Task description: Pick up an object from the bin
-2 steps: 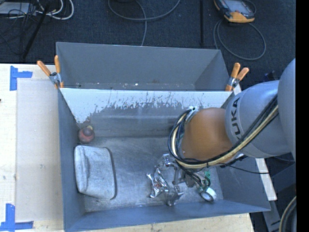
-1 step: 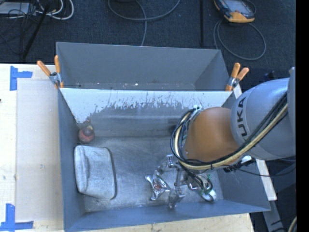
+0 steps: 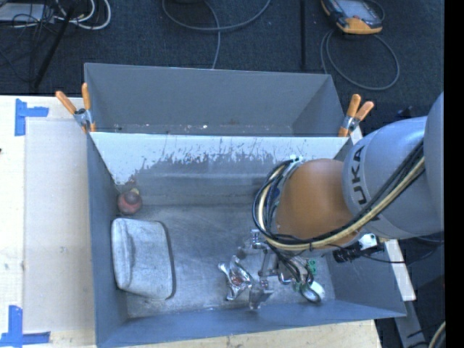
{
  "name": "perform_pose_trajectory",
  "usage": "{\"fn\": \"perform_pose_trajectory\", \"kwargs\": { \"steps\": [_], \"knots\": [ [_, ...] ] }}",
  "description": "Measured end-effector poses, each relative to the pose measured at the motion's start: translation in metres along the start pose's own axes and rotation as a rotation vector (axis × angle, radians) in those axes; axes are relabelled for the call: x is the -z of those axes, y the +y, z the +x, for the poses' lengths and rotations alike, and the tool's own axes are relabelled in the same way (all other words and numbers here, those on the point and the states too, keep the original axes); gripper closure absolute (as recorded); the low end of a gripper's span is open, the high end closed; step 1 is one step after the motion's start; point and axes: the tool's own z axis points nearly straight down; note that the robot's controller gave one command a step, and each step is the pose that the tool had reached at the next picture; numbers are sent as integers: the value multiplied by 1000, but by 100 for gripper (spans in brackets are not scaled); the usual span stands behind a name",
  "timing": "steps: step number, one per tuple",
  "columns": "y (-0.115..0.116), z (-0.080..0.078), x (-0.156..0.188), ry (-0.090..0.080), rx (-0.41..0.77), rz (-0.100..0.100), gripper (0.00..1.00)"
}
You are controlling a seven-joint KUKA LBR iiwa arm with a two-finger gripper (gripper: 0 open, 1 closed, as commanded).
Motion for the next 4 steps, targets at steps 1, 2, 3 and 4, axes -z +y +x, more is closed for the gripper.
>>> {"fn": "perform_pose_trajectory", "kwargs": {
  "steps": [1, 2, 3, 4],
  "knots": [
    [-3, 0, -27, -7, -161, -1, 0],
    [-2, 0, -27, -3, -163, -1, 0],
    [-2, 0, -26, 2, -164, -1, 100],
    [-2, -1, 19, -4, -164, 0, 100]
  ]
}}
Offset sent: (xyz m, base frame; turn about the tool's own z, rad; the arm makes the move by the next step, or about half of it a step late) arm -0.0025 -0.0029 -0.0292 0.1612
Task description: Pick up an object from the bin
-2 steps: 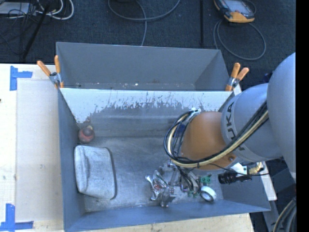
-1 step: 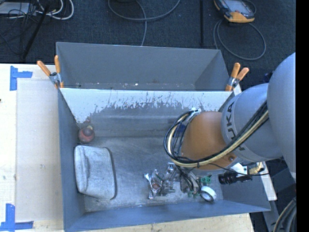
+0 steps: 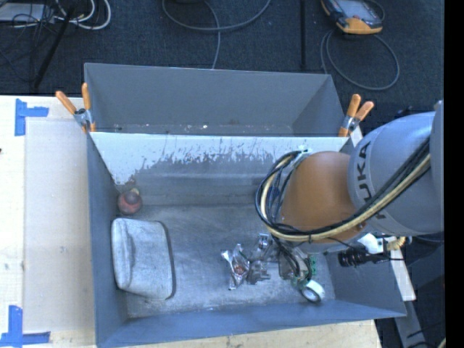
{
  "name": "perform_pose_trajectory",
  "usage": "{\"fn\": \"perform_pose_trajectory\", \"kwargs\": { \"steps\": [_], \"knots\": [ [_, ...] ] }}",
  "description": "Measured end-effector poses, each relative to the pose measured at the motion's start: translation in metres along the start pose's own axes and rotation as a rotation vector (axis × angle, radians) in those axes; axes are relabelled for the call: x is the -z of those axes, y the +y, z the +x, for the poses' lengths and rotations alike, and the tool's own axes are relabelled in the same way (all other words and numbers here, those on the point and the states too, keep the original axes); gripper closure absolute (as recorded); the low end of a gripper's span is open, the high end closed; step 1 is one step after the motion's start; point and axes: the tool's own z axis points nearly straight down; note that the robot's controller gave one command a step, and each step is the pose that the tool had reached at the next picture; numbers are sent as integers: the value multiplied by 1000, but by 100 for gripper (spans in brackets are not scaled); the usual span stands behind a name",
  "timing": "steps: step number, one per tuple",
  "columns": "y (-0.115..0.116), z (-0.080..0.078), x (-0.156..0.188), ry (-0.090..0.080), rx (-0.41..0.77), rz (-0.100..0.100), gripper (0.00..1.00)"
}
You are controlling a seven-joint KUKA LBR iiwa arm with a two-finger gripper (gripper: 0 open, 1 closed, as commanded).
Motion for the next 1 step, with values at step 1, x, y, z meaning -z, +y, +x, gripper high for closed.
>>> {"fn": "perform_pose_trajectory", "kwargs": {
  "steps": [1],
  "knots": [
    [0, -1, 59, -2, 1, 0, 100]
  ]
}}
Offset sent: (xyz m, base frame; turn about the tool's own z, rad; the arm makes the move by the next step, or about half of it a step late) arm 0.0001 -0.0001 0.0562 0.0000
